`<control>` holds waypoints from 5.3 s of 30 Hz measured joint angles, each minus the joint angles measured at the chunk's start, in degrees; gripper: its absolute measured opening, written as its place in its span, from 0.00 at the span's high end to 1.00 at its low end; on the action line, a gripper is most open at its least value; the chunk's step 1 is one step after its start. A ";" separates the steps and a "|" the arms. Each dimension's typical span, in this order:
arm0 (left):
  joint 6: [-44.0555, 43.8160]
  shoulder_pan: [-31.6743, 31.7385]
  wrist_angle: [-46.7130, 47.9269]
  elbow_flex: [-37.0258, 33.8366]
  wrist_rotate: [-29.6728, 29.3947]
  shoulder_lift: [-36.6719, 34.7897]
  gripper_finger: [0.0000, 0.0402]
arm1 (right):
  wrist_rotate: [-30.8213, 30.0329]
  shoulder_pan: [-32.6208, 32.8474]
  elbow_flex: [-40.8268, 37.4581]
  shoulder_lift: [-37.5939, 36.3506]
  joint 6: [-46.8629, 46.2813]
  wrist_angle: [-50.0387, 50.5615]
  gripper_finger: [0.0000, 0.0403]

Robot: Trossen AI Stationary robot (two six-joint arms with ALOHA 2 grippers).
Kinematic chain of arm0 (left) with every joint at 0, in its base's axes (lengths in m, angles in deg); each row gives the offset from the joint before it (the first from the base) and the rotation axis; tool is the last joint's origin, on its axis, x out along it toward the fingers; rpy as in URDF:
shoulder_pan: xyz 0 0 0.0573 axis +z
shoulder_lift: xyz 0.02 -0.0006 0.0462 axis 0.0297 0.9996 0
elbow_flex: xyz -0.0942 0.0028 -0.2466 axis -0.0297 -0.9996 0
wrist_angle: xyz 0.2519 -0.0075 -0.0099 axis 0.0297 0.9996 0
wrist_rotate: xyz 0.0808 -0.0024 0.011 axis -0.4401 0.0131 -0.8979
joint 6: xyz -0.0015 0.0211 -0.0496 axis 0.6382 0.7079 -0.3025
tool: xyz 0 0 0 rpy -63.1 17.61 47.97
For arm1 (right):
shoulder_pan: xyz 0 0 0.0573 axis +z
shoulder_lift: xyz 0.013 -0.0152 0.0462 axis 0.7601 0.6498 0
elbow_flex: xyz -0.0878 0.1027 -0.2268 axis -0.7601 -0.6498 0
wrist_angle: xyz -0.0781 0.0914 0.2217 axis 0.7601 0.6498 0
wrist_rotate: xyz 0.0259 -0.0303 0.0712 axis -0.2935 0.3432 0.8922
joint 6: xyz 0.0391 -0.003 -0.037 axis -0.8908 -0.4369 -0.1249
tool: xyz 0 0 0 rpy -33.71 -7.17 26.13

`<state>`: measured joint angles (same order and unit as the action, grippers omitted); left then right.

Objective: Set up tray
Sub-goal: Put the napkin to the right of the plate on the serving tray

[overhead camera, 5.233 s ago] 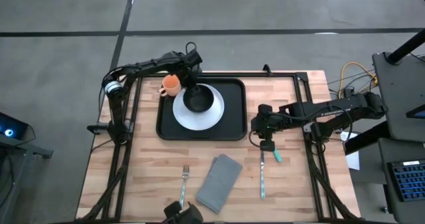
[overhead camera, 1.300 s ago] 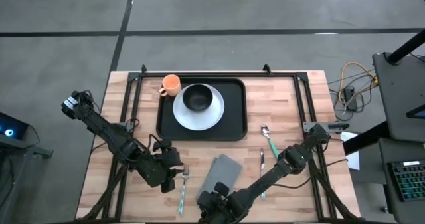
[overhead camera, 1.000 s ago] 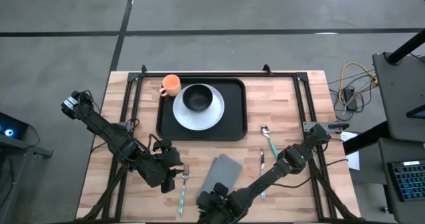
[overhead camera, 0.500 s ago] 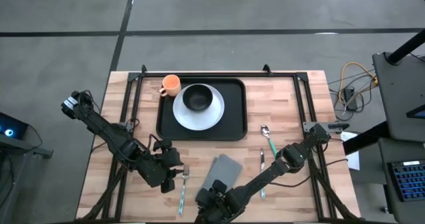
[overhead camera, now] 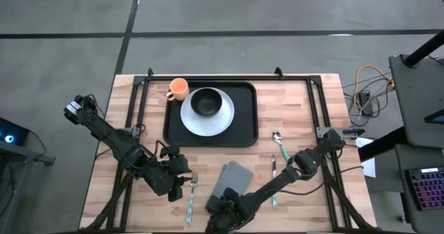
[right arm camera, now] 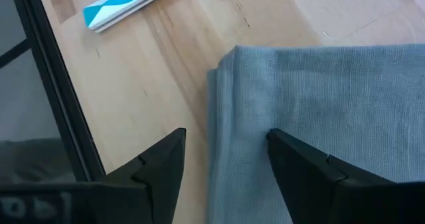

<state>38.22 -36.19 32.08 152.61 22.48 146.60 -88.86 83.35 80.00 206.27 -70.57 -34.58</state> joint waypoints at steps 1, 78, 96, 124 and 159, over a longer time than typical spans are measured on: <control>0.00 -0.04 -0.01 0.00 0.00 0.00 0.75 | 0.69 -0.17 0.07 0.21 -0.02 0.00 0.50; 24.35 3.42 -19.31 -0.07 -56.51 1.33 0.75 | -21.32 -22.38 0.59 -42.71 33.86 13.86 0.98; 33.98 10.30 -23.62 -0.36 -65.93 7.86 0.75 | -7.16 -33.53 0.03 -37.15 32.97 -8.29 0.98; 21.30 15.46 -25.63 0.05 -65.92 5.66 1.00 | -5.53 -33.03 -0.04 -37.59 34.71 -9.98 0.98; 31.98 6.67 -24.50 2.95 -59.30 5.62 1.00 | 4.87 -29.05 6.81 -43.60 48.06 25.53 0.54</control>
<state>70.21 -29.52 7.59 155.56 -36.82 152.22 -83.99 54.29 86.81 162.66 -22.52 -9.05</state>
